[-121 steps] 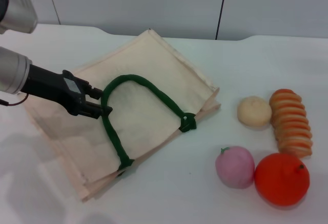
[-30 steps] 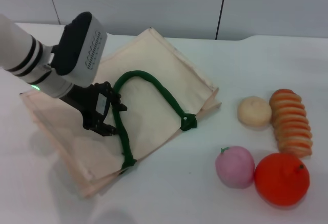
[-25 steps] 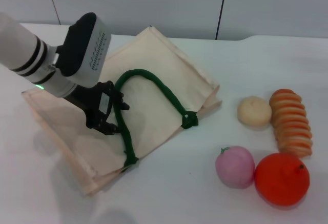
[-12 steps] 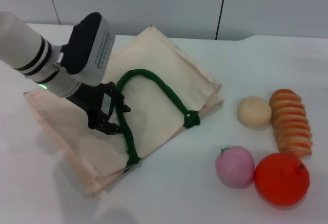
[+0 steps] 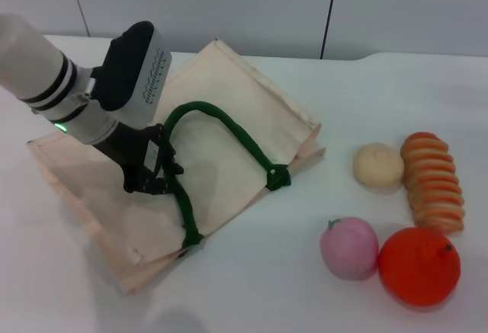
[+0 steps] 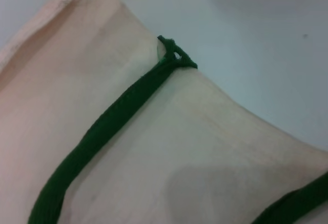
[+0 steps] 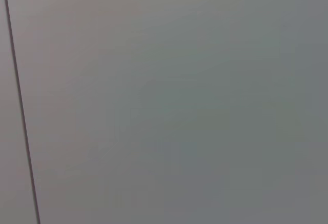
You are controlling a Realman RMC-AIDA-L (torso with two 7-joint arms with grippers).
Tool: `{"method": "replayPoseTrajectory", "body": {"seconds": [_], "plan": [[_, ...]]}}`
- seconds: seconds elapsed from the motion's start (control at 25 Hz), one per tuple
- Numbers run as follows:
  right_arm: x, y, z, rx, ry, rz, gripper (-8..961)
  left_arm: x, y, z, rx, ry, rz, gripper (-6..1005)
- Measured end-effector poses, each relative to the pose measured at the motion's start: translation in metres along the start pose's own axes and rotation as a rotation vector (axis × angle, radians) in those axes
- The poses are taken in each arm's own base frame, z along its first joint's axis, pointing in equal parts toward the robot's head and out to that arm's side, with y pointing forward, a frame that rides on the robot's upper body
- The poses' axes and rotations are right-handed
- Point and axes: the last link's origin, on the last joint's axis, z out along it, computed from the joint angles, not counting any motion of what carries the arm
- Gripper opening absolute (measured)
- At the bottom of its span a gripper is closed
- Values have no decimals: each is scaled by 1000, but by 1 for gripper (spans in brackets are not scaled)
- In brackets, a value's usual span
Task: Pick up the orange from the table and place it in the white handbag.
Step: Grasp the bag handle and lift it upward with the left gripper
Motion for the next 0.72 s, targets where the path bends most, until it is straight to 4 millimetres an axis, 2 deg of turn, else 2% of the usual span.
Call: {"method": "replayPoseTrajectory", "body": {"seconds": [0.72], "plan": [[1, -1, -1, 2, 3, 0, 834, 0, -9, 0, 61, -1, -19, 162]]}}
